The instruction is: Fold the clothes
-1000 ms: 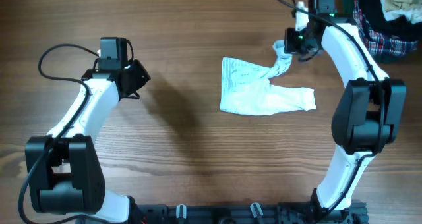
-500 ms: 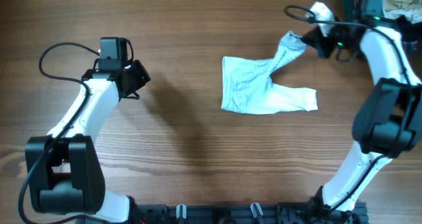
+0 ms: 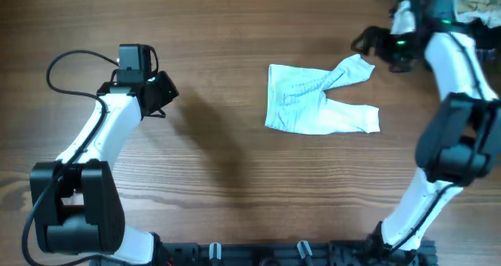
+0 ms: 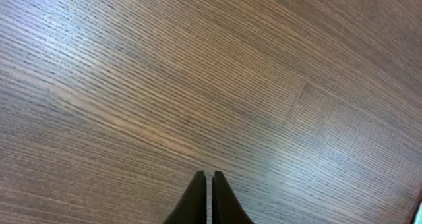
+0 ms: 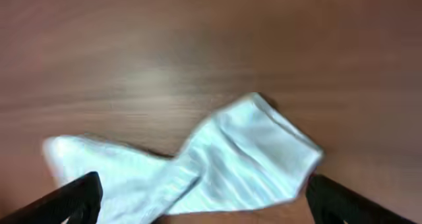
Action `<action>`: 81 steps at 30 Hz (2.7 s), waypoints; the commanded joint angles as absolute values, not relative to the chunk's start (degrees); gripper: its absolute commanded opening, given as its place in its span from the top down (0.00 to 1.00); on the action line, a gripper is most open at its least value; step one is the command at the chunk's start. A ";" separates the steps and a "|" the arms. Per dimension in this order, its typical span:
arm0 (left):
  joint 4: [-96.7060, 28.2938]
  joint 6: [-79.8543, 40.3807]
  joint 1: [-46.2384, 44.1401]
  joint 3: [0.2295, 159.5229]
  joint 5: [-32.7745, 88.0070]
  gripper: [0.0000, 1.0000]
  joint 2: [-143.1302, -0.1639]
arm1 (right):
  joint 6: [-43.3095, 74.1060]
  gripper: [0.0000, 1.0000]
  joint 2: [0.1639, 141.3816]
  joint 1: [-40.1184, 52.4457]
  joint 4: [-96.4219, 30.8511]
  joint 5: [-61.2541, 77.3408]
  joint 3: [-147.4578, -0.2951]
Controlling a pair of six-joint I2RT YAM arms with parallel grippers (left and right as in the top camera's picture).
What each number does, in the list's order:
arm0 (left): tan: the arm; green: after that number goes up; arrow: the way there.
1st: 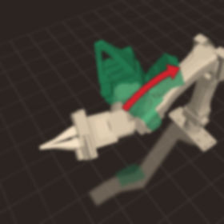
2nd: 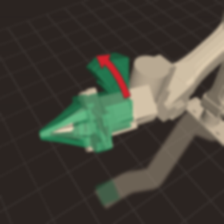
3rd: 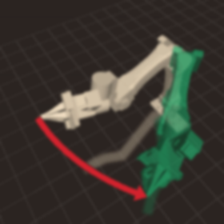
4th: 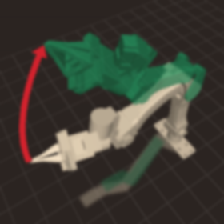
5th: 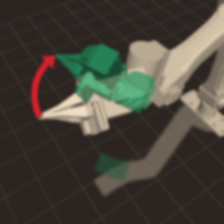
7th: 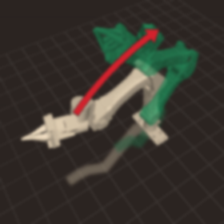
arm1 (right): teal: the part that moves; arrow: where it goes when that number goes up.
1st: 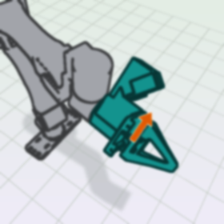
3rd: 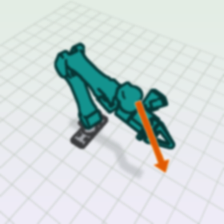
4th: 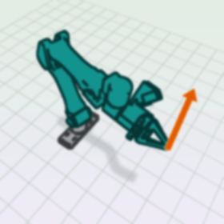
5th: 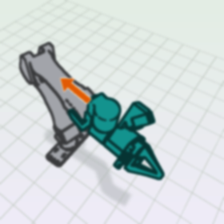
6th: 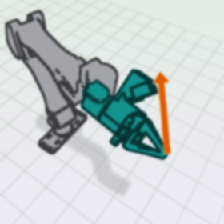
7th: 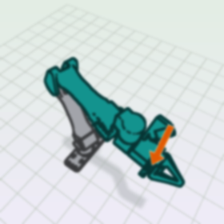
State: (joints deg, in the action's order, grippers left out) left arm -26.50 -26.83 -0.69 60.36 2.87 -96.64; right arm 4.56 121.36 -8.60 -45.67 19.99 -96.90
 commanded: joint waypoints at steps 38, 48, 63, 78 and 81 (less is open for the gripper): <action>-25.23 -25.71 -0.47 59.88 3.11 0.95 -96.44 | 28.10 0.76 131.55 4.47 -38.63 -16.05 -97.17; -25.26 -25.69 -0.47 59.88 3.11 0.94 -96.44 | 25.04 0.96 121.14 4.27 -43.97 -2.37 -97.19; -25.69 -25.12 -0.51 59.88 4.32 0.95 -96.44 | 23.07 0.26 120.64 -6.83 -55.70 2.74 -96.99; -7.38 -1.69 -23.38 59.88 20.60 0.81 -102.39 | 3.16 0.25 111.79 -6.83 -53.23 29.63 -97.08; -0.23 -1.69 -28.16 59.88 20.58 0.79 -104.57 | 3.18 0.21 110.10 -6.85 -53.32 29.65 -97.08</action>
